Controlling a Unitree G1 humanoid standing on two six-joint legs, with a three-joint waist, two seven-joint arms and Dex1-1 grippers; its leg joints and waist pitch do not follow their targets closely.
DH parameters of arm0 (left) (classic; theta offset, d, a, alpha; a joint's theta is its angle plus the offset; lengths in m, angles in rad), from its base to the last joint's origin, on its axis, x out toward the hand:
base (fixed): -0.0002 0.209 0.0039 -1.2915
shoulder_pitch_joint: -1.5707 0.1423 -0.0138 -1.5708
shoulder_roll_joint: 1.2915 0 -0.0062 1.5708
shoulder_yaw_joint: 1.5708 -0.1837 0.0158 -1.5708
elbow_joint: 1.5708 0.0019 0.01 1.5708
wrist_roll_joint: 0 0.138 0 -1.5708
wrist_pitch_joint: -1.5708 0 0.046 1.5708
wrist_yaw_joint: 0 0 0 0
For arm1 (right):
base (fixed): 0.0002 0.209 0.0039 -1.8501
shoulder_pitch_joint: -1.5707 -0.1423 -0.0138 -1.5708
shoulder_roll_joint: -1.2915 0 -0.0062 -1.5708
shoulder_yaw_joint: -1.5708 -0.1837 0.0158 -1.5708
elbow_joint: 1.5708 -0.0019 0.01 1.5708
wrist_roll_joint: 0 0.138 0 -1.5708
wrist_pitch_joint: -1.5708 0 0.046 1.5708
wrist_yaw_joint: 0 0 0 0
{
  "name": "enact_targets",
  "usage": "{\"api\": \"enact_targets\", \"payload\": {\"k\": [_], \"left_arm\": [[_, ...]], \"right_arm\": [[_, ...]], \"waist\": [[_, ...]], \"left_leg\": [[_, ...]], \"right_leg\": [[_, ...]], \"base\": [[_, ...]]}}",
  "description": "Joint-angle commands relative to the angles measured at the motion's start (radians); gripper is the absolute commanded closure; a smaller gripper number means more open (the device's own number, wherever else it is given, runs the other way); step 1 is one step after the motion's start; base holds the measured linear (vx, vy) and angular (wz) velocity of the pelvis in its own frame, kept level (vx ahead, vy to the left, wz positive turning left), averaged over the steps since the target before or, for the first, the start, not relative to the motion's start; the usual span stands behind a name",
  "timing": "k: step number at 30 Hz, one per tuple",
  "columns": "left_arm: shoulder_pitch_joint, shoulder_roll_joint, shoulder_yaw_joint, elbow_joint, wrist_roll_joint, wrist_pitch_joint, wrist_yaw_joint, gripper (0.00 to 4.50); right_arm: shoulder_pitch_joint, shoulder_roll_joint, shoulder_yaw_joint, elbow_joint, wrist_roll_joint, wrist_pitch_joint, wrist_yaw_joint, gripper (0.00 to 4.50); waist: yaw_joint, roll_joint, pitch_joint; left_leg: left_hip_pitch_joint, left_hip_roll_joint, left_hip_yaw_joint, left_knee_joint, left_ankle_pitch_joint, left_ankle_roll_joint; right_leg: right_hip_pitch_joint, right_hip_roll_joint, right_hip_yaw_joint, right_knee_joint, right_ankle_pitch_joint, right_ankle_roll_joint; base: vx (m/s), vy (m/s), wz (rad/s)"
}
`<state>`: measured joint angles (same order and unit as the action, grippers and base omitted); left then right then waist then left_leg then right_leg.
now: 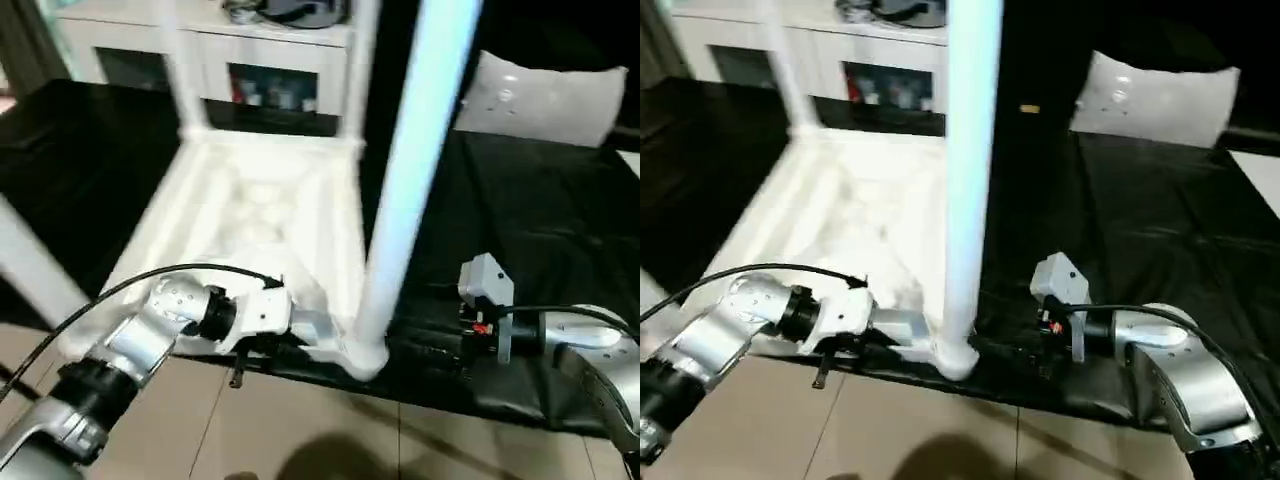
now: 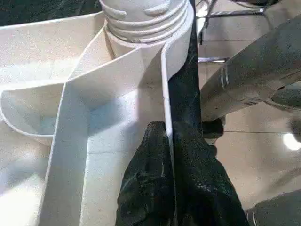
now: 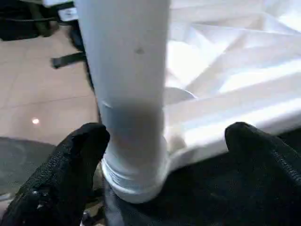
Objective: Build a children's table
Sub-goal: Rotate leg to tighten
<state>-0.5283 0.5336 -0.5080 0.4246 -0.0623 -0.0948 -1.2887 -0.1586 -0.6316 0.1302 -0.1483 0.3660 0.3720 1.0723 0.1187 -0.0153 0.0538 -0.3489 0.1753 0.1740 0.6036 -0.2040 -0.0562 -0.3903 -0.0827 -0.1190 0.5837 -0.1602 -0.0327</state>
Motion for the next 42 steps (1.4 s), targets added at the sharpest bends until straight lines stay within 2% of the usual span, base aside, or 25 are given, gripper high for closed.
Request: {"api": "enact_targets", "payload": {"k": [1, 2, 5, 7, 10, 11, 13, 14, 16, 19, 20, 22, 24, 28, 39, 42], "left_arm": [[-0.025, -0.025, 0.008, 0.033, -0.002, -0.014, 0.005, 4.44], [-0.032, -0.028, 0.013, 0.048, -0.002, -0.017, 0.001, 4.50], [-0.048, -0.020, 0.021, 0.077, -0.001, 0.000, -0.016, 4.50], [-0.053, -0.020, 0.029, 0.091, -0.012, -0.005, -0.037, 4.50], [-0.061, -0.021, 0.040, 0.105, -0.034, -0.009, -0.091, 4.50], [-0.068, -0.027, 0.044, 0.111, -0.049, 0.001, -0.122, 4.50], [-0.070, -0.027, 0.042, 0.112, -0.052, 0.001, -0.132, 4.50], [-0.071, -0.028, 0.040, 0.113, -0.050, 0.001, -0.138, 4.50], [-0.073, -0.028, 0.036, 0.115, -0.044, 0.003, -0.143, 4.50], [-0.078, -0.033, 0.035, 0.123, -0.035, 0.015, -0.152, 4.50], [-0.082, -0.036, 0.036, 0.130, -0.025, 0.013, -0.151, 4.50], [-0.085, -0.038, 0.036, 0.136, -0.015, 0.008, -0.150, 4.50], [-0.087, -0.040, 0.037, 0.139, -0.012, 0.008, -0.153, 4.50], [-0.090, -0.044, 0.041, 0.148, -0.008, 0.004, -0.155, 4.50], [-0.094, -0.051, 0.058, 0.167, 0.013, 0.003, -0.133, 4.50], [-0.094, -0.074, 0.083, 0.165, 0.022, 0.067, -0.045, 4.50]], "right_arm": [[-0.015, -0.005, 0.013, -0.004, 0.022, -0.003, 0.037, 0.00], [-0.020, -0.003, 0.015, 0.005, 0.030, 0.007, 0.046, 0.28], [-0.065, 0.021, 0.028, 0.081, 0.018, -0.004, 0.050, 0.41], [-0.090, 0.031, 0.037, 0.123, 0.013, -0.015, 0.062, 0.56], [-0.133, 0.043, 0.061, 0.187, 0.009, -0.014, 0.114, 0.81], [-0.160, 0.052, 0.077, 0.231, -0.001, -0.023, 0.136, 0.88], [-0.172, 0.060, 0.080, 0.253, 0.000, -0.025, 0.144, 1.15], [-0.184, 0.067, 0.083, 0.274, 0.007, -0.025, 0.159, 1.23], [-0.200, 0.077, 0.086, 0.302, 0.018, -0.022, 0.181, 1.28], [-0.230, 0.096, 0.093, 0.352, 0.034, -0.024, 0.228, 1.65], [-0.240, 0.102, 0.097, 0.367, 0.034, -0.027, 0.241, 1.65], [-0.247, 0.106, 0.101, 0.379, 0.033, -0.031, 0.252, 1.95], [-0.254, 0.109, 0.107, 0.389, 0.028, -0.037, 0.262, 2.05], [-0.272, 0.125, 0.117, 0.419, 0.011, -0.064, 0.286, 2.41], [-0.277, 0.139, 0.127, 0.437, 0.002, -0.095, 0.324, 2.55], [-0.235, 0.149, 0.114, 0.399, 0.014, -0.090, 0.303, 2.55]], "waist": [[-0.010, -0.011, -0.060], [-0.009, -0.011, -0.060], [-0.017, -0.012, -0.059], [-0.019, -0.011, -0.057], [-0.022, -0.014, -0.057], [-0.023, -0.017, -0.056], [-0.023, -0.015, -0.058], [-0.023, -0.019, -0.059], [-0.019, -0.015, -0.061], [-0.017, -0.015, -0.060], [-0.017, -0.015, -0.060], [-0.016, -0.017, -0.057], [-0.016, -0.018, -0.055], [-0.016, -0.019, -0.056], [-0.016, -0.021, -0.056], [-0.016, -0.018, -0.054]], "left_leg": [[0.009, 0.062, -0.021, -0.079, -0.212, 0.039], [0.009, 0.062, -0.022, -0.079, -0.211, 0.040], [0.003, 0.057, -0.022, -0.078, -0.204, 0.041], [0.009, 0.057, -0.021, -0.075, -0.213, 0.035], [0.004, 0.056, -0.021, -0.075, -0.203, 0.039], [0.002, 0.057, -0.022, -0.076, -0.190, 0.046], [0.003, 0.060, -0.021, -0.076, -0.182, 0.045], [0.002, 0.063, -0.020, -0.076, -0.170, 0.049], [0.001, 0.066, -0.020, -0.076, -0.149, 0.056], [0.001, 0.066, -0.017, -0.075, -0.149, 0.059], [0.001, 0.066, -0.016, -0.074, -0.147, 0.059], [0.002, 0.064, -0.015, -0.074, -0.158, 0.056], [0.003, 0.064, -0.016, -0.075, -0.169, 0.049], [0.003, 0.065, -0.018, -0.076, -0.174, 0.040], [0.004, 0.064, -0.019, -0.076, -0.182, 0.037], [0.005, 0.064, -0.018, -0.077, -0.193, 0.034]], "right_leg": [[0.041, -0.086, 0.061, -0.086, -0.444, -0.066], [0.042, -0.088, 0.062, -0.085, -0.443, -0.067], [0.044, -0.090, 0.058, -0.087, -0.465, -0.072], [0.040, -0.092, 0.058, -0.094, -0.504, -0.067], [0.044, -0.092, 0.056, -0.095, -0.517, -0.061], [0.045, -0.091, 0.057, -0.090, -0.496, -0.068], [0.043, -0.091, 0.058, -0.086, -0.471, -0.080], [0.043, -0.091, 0.061, -0.080, -0.429, -0.096], [0.044, -0.089, 0.063, -0.067, -0.355, -0.130], [0.045, -0.090, 0.064, -0.063, -0.336, -0.152], [0.046, -0.090, 0.064, -0.064, -0.335, -0.153], [0.045, -0.091, 0.064, -0.068, -0.367, -0.146], [0.044, -0.093, 0.063, -0.074, -0.416, -0.128], [0.043, -0.094, 0.064, -0.075, -0.439, -0.116], [0.042, -0.093, 0.063, -0.078, -0.462, -0.106], [0.040, -0.093, 0.063, -0.081, -0.476, -0.105]], "base": [[0.000, 0.000, 0.00], [0.000, 0.000, 0.00], [0.000, 0.000, 0.00], [0.000, 0.000, 0.00], [0.000, 0.000, 0.00], [0.000, 0.000, 0.00], [0.000, 0.000, 0.00], [0.000, 0.000, 0.00], [0.000, 0.000, 0.00], [0.000, 0.000, 0.00], [0.000, 0.000, 0.00], [0.000, 0.000, 0.00], [0.000, 0.000, 0.00], [0.000, 0.000, 0.00], [0.000, 0.000, 0.00], [0.000, 0.000, 0.00]]}}
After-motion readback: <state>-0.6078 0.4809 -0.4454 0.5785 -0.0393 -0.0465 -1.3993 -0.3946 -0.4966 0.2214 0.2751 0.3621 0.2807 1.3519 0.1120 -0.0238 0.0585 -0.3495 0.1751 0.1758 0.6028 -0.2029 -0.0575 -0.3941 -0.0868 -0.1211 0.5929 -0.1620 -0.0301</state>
